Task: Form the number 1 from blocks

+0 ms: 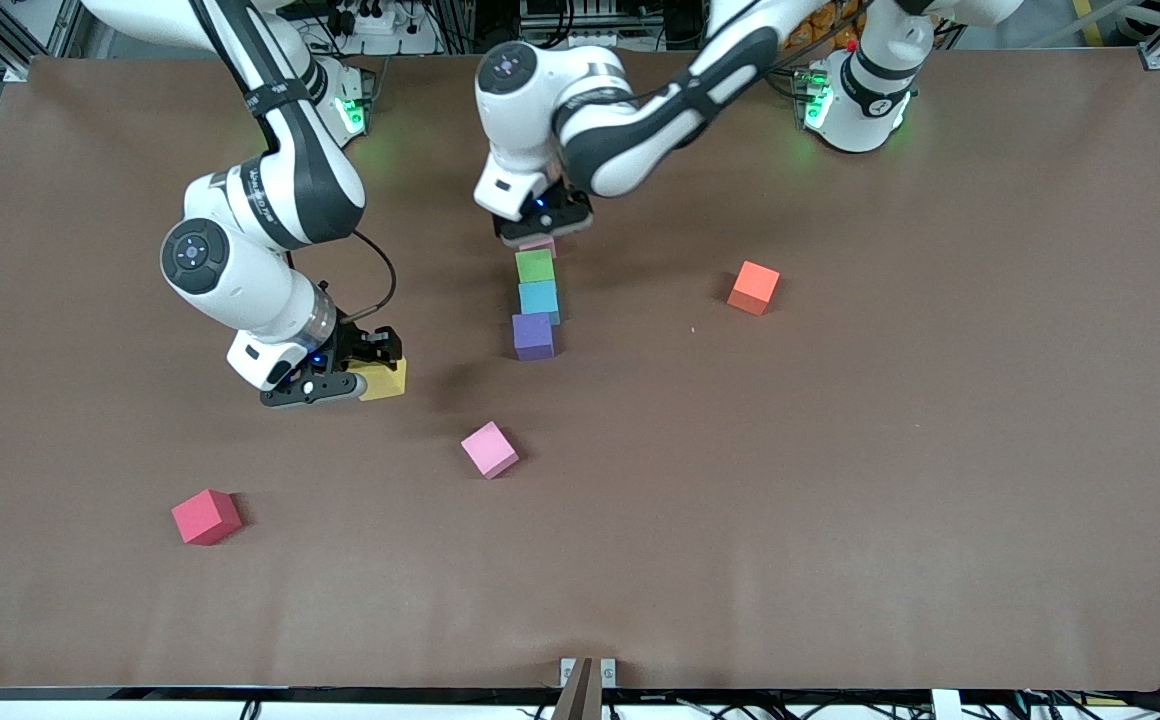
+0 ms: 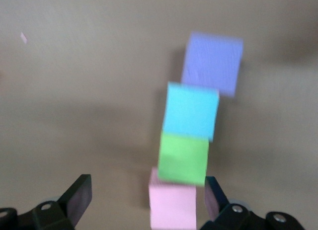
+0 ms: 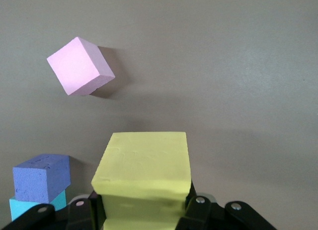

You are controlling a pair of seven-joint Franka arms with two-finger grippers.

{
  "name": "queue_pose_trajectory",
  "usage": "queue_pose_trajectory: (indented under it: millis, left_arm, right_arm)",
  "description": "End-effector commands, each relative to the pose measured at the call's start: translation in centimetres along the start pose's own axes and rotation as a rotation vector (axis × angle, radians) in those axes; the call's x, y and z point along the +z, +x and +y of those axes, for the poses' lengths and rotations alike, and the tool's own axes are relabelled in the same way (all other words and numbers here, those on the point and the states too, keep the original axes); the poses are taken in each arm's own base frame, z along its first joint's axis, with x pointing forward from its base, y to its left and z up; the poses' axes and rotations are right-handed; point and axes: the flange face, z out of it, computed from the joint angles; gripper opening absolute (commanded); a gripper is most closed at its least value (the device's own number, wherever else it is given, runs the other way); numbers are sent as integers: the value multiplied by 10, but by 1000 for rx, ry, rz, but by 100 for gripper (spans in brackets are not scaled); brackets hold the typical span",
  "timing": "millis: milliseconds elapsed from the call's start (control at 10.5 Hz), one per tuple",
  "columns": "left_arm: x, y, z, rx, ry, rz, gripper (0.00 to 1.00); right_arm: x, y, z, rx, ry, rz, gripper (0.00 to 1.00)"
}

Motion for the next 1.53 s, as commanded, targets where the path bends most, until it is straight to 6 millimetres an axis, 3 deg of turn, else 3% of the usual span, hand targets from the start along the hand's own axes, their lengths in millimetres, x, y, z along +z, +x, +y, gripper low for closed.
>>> queue_pose_trajectory:
  millis: [0,287,478,573,860,1242,1433]
  left_arm:
    - [-9,82,-39,-1,22,-10,100]
    - [-3,213,-119,36,45,-16,100]
    - [3,281,-179,86,47,-29,100]
    - [4,304,-204,86,46,-34,100]
    - [10,334,-240,114,46,-48,100]
    - [13,346,-257,117,47,-55,100]
    - [13,346,-259,117,54,-59,100]
  right_arm:
    - [4,13,-27,-21,-7,3,34]
    - [25,26,-83,42,-29,9,34]
    - [43,27,-115,65,-50,11,34]
    - [50,25,-138,104,-62,22,34]
    - [75,15,-173,129,-77,15,34]
    - [103,6,-198,93,-100,49,34]
    - [106,8,-205,86,-100,59,34]
